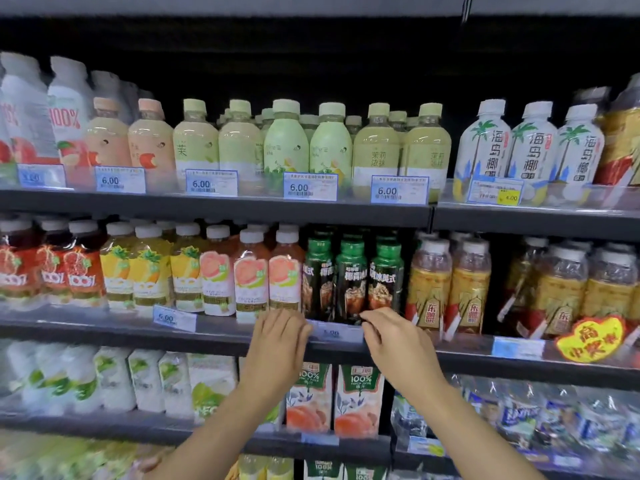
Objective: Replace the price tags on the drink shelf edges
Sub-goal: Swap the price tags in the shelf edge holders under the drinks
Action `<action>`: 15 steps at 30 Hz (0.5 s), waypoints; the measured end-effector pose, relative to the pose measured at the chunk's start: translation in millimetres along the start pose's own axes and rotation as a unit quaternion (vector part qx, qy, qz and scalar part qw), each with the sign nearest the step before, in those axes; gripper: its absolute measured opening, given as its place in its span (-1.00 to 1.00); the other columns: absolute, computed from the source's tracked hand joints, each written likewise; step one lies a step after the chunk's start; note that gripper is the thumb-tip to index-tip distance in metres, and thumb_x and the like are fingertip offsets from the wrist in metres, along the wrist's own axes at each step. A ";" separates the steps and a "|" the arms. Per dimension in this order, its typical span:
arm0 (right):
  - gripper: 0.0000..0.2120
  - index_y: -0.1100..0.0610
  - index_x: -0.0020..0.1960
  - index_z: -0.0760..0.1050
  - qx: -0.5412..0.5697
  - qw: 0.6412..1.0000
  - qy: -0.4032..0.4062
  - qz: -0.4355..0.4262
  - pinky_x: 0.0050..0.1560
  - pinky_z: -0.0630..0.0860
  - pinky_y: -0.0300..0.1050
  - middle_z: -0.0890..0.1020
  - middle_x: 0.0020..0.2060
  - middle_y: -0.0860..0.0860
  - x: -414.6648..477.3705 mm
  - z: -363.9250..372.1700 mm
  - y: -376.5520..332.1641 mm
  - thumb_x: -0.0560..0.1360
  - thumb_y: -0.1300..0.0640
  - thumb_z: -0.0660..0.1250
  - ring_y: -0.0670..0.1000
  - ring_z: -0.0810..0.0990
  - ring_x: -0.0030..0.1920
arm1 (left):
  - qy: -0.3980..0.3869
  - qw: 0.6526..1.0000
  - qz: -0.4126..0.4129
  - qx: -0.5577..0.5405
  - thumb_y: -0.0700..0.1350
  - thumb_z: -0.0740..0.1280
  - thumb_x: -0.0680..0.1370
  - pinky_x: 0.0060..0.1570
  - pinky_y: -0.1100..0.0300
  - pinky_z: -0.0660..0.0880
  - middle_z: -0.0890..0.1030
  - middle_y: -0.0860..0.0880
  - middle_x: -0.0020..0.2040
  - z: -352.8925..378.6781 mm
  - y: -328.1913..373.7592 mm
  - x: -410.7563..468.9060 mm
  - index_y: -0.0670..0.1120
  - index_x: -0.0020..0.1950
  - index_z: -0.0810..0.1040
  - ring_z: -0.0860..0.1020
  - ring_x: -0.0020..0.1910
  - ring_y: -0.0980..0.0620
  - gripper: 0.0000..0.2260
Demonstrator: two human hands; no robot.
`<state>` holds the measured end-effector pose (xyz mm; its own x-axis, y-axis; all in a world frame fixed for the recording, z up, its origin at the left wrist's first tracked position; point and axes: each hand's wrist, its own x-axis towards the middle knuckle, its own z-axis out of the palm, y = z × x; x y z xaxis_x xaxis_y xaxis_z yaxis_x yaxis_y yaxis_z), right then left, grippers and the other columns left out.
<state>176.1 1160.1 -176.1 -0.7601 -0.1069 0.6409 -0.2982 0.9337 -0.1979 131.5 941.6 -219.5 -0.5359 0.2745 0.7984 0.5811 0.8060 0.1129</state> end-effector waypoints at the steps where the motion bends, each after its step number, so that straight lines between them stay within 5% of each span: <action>1: -0.75 0.00 0.24 0.58 -0.001 1.000 -0.005 0.011 -0.15 0.62 -0.13 0.63 0.13 -0.15 -1.0 1.3 0.5 0.60 0.07 0.25 -0.06 0.67 -0.06 | -0.003 1.000 -0.009 -0.005 -0.07 0.09 0.68 0.12 -0.01 0.42 0.54 -0.01 -0.03 0.8 -1.8 -2.1 -0.11 0.04 0.53 0.49 -0.01 -0.06 -0.75; 6: -0.74 -0.01 0.27 0.57 0.033 0.997 -0.048 0.043 0.09 0.61 -0.02 0.65 0.17 -0.12 5.1 5.3 0.3 0.60 0.09 0.29 -0.05 0.63 0.14 | 0.006 0.999 -0.023 -0.030 -0.19 0.13 0.64 0.12 0.02 0.38 0.50 -0.04 0.02 4.8 -2.2 -2.9 -0.15 0.03 0.47 0.45 0.01 -0.06 -0.86; 15: -0.84 -0.04 0.07 0.64 0.103 0.991 -0.044 0.070 0.04 0.55 -0.16 0.66 -0.02 -0.18 24.1 -2.8 3.8 0.55 0.15 0.36 -0.18 0.60 -0.05 | -0.021 0.991 -0.058 -0.117 -0.07 0.18 0.68 0.30 0.16 0.30 0.49 0.04 0.22 2.9 13.4 15.2 -0.07 0.30 0.47 0.40 0.25 0.08 -0.77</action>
<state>158.3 1162.0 -159.3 -0.8467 -0.0184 0.5317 -0.2906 0.8532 -0.4332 129.3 958.1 -207.5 -0.6287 0.2129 0.7479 0.6379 0.6913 0.3394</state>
